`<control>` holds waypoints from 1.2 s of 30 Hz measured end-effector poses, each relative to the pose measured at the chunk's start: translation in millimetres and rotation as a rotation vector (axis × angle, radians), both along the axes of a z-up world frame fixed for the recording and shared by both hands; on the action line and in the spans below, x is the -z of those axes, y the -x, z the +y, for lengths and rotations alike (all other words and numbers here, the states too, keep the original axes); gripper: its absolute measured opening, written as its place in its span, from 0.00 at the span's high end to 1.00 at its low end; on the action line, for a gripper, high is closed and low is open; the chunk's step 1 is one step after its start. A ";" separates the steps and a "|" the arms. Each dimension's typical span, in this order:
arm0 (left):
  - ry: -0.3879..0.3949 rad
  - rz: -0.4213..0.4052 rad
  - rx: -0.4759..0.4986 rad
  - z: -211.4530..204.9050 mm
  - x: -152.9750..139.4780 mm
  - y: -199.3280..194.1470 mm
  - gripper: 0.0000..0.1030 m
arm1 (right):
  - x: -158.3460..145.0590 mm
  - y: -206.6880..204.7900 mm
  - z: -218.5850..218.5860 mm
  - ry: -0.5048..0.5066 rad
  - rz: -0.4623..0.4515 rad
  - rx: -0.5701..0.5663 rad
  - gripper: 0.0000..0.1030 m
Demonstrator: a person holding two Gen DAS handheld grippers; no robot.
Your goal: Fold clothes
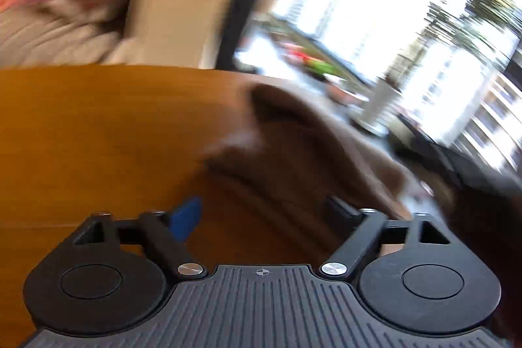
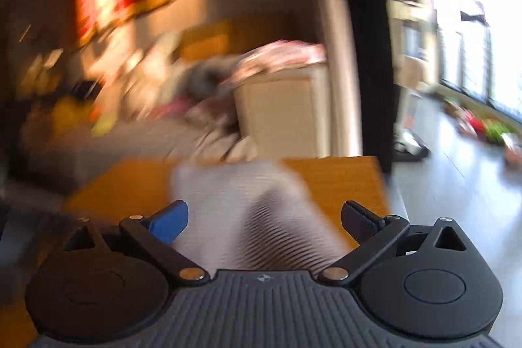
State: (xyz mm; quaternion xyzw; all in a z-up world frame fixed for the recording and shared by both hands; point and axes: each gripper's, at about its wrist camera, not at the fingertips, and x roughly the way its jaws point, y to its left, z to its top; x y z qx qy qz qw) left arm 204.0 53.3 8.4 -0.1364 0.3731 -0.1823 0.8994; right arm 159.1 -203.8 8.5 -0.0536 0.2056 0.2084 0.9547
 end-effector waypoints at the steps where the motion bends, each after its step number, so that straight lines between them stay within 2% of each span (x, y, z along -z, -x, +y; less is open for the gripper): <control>1: 0.013 0.027 -0.040 5.5 3.7 -4.3 0.44 | 5.1 10.2 16.3 0.085 -0.027 -0.047 0.02; 2: 0.022 0.044 -0.061 8.5 6.7 -7.3 0.52 | 11.9 18.1 30.3 0.163 -0.053 -0.082 0.02; 4: 0.028 0.065 -0.075 10.0 11.0 -10.8 0.58 | 26.5 21.3 49.6 0.271 -0.083 -0.093 0.02; 5: 0.026 0.068 -0.064 6.2 12.8 -9.3 0.59 | 33.2 19.4 56.0 0.306 -0.089 -0.086 0.03; 6: 0.025 0.071 -0.049 1.0 14.8 -7.1 0.59 | 39.8 17.5 62.3 0.340 -0.094 -0.080 0.11; 7: 0.027 0.071 -0.034 -3.1 15.8 -4.9 0.59 | 36.2 12.1 55.8 0.289 -0.063 -0.068 0.20; 10: 0.049 0.063 0.020 -4.4 14.4 3.4 0.59 | 18.3 -3.8 27.3 0.082 0.039 -0.029 0.25; 12: 0.072 0.059 0.059 -3.5 13.0 7.1 0.59 | 7.5 -10.8 6.8 0.016 0.059 0.026 0.26; 16: 0.104 0.080 0.112 -20.3 16.9 4.7 0.60 | 8.6 -4.3 2.7 0.118 -0.008 0.038 0.26; 18: 0.093 0.090 0.126 -30.4 16.5 4.9 0.61 | 9.8 8.7 11.9 0.117 -0.010 -0.048 0.25; 20: 0.080 0.090 0.125 -35.5 14.6 4.7 0.61 | 20.6 18.0 27.6 0.215 -0.041 -0.105 0.25; 21: 0.066 0.090 0.117 -36.3 13.7 3.7 0.62 | 28.4 20.8 34.5 0.270 -0.058 -0.115 0.25; 23: 0.033 0.090 0.097 -36.2 12.6 1.2 0.62 | 39.1 20.4 36.7 0.306 -0.067 -0.102 0.25; 27: 0.007 0.087 0.083 -32.4 10.3 1.8 0.61 | 23.5 5.5 10.5 0.088 0.021 -0.052 0.37; 28: 0.002 0.088 0.080 -32.3 10.0 2.9 0.60 | 21.1 2.7 6.3 0.055 0.034 -0.036 0.42; 30: 0.003 0.094 0.077 -32.3 10.0 3.7 0.60 | 21.3 0.1 2.1 0.055 0.029 0.003 0.43; 32: 0.006 0.099 0.077 -32.4 10.9 3.4 0.59 | 27.5 2.3 7.8 0.126 0.002 0.014 0.41; 34: 0.018 0.093 0.103 -35.4 10.2 4.5 0.59 | 35.8 8.1 15.7 0.212 -0.034 0.009 0.29; 36: 0.032 0.084 0.136 -39.1 9.1 6.0 0.59 | 43.5 15.4 25.9 0.298 -0.079 -0.006 0.28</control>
